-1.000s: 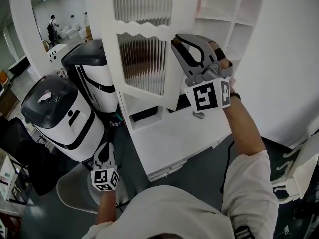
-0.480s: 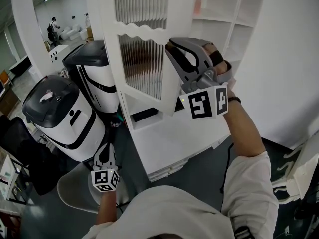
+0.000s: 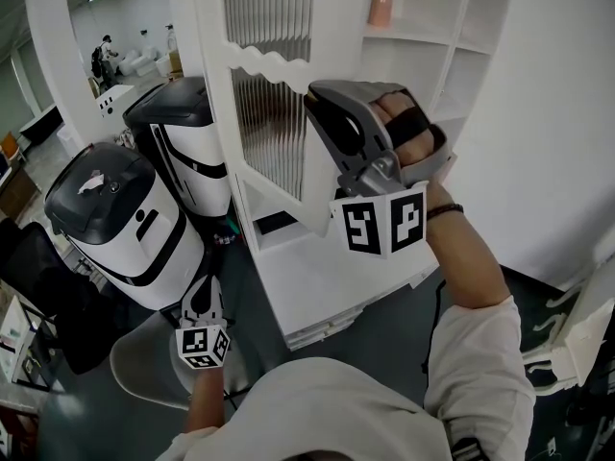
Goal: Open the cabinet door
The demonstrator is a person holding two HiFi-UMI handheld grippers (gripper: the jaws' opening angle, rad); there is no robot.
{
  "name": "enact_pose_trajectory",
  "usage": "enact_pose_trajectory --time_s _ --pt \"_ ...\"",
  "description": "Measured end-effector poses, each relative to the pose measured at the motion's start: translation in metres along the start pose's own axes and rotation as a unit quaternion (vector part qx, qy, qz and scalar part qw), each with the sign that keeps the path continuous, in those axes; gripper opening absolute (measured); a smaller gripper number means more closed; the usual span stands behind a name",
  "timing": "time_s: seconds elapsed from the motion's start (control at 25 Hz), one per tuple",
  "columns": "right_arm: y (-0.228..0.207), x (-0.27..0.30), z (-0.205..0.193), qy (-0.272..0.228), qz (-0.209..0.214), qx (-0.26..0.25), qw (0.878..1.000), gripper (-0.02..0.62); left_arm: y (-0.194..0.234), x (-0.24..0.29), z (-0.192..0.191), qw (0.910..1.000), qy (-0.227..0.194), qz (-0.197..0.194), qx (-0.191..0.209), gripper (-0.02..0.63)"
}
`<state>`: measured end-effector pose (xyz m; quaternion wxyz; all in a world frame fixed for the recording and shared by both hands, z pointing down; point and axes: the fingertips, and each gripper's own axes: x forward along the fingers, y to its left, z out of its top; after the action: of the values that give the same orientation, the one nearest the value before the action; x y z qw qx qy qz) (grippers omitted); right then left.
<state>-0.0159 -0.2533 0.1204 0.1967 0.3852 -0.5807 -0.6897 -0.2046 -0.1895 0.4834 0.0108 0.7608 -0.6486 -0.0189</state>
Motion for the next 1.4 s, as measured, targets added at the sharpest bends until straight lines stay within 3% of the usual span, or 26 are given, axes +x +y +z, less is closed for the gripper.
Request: enact_pose_trajectory --time_s 0.68,1.4 --pt "0.001 0.001 0.031 0.005 0.020 -0.032 0.999 0.084 0.005 -0.006 0.000 1.0000 -0.002 0.000 -0.004 -0.002" --pt "-0.016 -0.017 0.052 -0.075 0.025 0.058 0.995 0.183 -0.001 0.001 0.002 1.0000 0.000 -0.006 -0.001 -0.002"
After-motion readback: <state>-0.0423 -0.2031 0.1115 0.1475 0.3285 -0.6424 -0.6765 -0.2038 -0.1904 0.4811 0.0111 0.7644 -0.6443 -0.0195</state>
